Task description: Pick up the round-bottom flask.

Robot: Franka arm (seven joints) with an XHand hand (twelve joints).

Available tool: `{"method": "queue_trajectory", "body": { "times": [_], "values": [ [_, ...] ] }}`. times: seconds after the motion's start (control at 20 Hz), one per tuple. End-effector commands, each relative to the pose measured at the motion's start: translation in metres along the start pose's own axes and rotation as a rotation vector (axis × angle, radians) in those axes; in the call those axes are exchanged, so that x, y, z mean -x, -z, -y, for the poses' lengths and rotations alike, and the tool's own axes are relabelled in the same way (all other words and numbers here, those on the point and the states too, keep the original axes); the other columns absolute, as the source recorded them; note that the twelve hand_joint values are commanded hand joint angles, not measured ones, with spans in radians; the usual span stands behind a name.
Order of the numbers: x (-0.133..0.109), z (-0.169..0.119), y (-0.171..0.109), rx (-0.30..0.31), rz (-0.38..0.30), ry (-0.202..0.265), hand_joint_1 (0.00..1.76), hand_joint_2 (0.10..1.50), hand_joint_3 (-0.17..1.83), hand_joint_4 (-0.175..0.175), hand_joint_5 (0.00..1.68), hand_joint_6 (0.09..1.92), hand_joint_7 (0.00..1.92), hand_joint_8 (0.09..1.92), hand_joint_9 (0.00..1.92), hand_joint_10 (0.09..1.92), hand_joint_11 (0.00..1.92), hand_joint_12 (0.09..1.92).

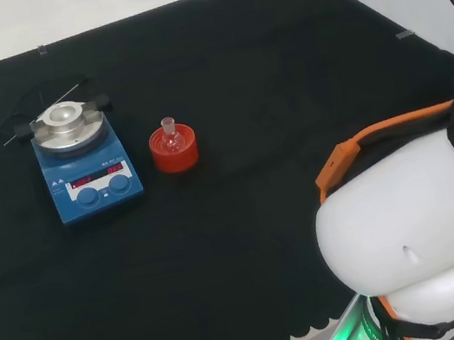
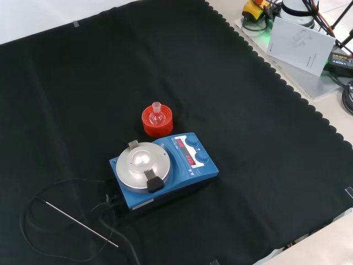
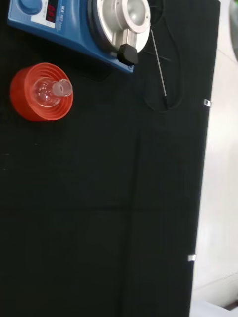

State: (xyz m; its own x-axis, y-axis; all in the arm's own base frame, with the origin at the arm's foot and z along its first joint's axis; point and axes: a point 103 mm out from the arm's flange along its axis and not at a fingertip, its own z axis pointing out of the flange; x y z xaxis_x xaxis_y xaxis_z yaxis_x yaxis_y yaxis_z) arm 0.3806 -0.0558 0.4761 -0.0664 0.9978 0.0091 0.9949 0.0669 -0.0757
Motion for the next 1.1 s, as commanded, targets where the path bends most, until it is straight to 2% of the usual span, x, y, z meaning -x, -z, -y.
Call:
{"method": "queue_trajectory", "body": {
  "times": [0.05, 0.35, 0.6, 0.65, 0.8, 1.1],
  "values": [
    [0.030, -0.028, -0.024, -0.029, -0.059, 0.024, 0.68, 0.55, 0.80, -0.070, 0.22, 0.09, 0.15, 0.89, 0.17, 0.98, 0.00, 1.36],
    [0.048, -0.045, -0.037, -0.058, -0.080, 0.067, 0.67, 0.54, 0.80, -0.076, 0.24, 0.09, 0.19, 0.91, 0.20, 0.98, 0.00, 1.39],
    [0.050, -0.053, -0.042, -0.073, -0.089, 0.096, 0.67, 0.54, 0.80, -0.080, 0.24, 0.09, 0.23, 0.92, 0.23, 0.98, 0.00, 1.40],
    [0.048, -0.057, -0.044, -0.078, -0.090, 0.110, 0.67, 0.54, 0.80, -0.080, 0.25, 0.09, 0.24, 0.92, 0.23, 0.98, 0.00, 1.40],
    [0.042, -0.065, -0.049, -0.085, -0.099, 0.102, 0.67, 0.54, 0.80, -0.082, 0.25, 0.09, 0.25, 0.93, 0.25, 0.98, 0.00, 1.41],
    [0.015, -0.085, -0.063, -0.104, -0.124, 0.104, 0.67, 0.54, 0.80, -0.087, 0.26, 0.09, 0.28, 0.94, 0.28, 0.98, 0.00, 1.42]
  ]
}}
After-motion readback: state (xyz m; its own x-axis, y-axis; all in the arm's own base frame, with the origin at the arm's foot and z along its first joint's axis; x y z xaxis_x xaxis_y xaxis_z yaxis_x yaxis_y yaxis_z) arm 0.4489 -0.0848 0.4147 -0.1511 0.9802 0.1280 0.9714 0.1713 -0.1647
